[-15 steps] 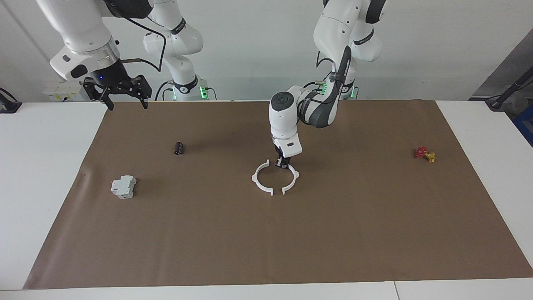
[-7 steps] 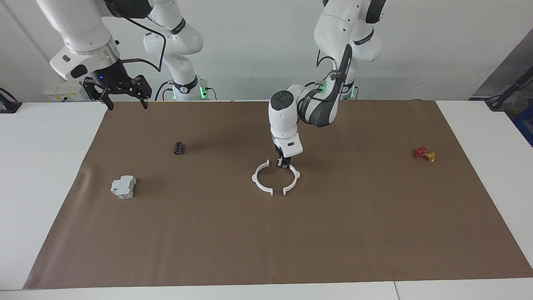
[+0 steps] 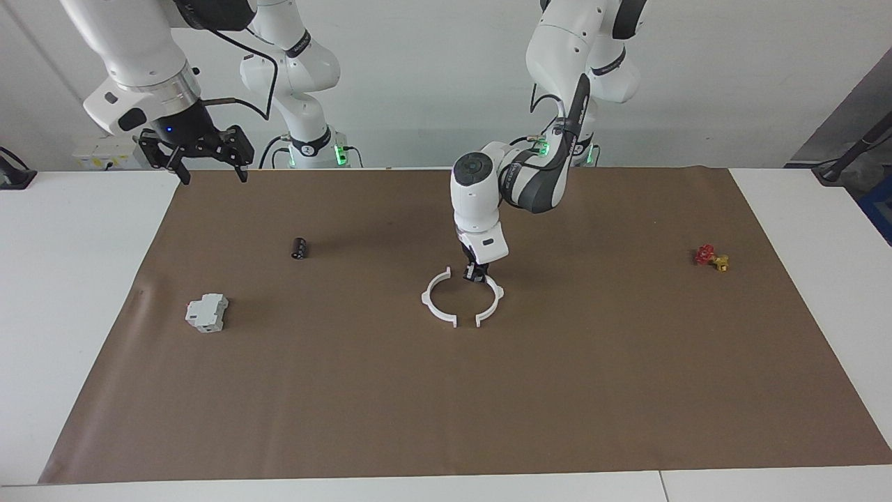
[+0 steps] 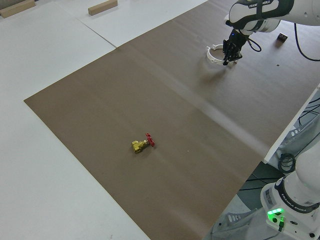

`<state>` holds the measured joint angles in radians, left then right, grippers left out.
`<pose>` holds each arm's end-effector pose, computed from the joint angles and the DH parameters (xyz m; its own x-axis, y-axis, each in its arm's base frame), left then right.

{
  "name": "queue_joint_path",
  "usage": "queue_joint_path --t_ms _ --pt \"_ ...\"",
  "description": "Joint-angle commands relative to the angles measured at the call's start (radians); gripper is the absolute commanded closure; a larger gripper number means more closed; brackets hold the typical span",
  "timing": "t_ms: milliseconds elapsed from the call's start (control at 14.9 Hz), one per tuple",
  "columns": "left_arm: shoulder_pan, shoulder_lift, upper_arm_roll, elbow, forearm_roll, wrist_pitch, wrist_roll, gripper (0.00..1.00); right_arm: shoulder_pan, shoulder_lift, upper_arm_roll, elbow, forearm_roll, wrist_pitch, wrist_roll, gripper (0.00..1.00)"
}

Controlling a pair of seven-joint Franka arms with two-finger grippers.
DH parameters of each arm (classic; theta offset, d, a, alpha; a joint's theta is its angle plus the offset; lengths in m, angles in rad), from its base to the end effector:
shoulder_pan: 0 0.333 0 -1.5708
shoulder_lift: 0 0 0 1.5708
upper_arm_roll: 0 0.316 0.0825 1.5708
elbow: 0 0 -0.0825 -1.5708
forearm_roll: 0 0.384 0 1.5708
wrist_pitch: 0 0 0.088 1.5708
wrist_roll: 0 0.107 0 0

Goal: Assemble drain pipe with both arms
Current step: 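Press the held clamp half onto the placed half with the left gripper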

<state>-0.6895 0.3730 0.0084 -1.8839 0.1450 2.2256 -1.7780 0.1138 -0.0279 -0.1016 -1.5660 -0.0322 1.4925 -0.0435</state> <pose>0.4891 -0.3910 0.3083 0.5319 0.8383 0.1199 0.8451 -0.5345 -0.0121 0.5378 0.0021 0.6353 0.9975 0.0533 -0.0469 0.0546 -0.9981 0.0273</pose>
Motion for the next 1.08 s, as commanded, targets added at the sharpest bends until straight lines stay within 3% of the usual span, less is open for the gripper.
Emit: queue_joint_path --t_ms 0,404,1009 --pt "-0.016 0.007 0.005 0.019 0.015 -0.021 -0.027 1.0 -0.017 -0.014 0.008 -0.008 0.017 -0.012 -0.026 0.0" --pt "-0.024 0.055 0.004 0.069 0.013 -0.04 -0.063 1.0 -0.017 -0.014 0.008 -0.008 0.017 -0.012 -0.027 0.0" --pt "-0.042 0.069 0.002 0.08 0.013 -0.018 -0.127 1.0 -0.017 -0.014 0.008 -0.008 0.017 -0.012 -0.026 0.0"
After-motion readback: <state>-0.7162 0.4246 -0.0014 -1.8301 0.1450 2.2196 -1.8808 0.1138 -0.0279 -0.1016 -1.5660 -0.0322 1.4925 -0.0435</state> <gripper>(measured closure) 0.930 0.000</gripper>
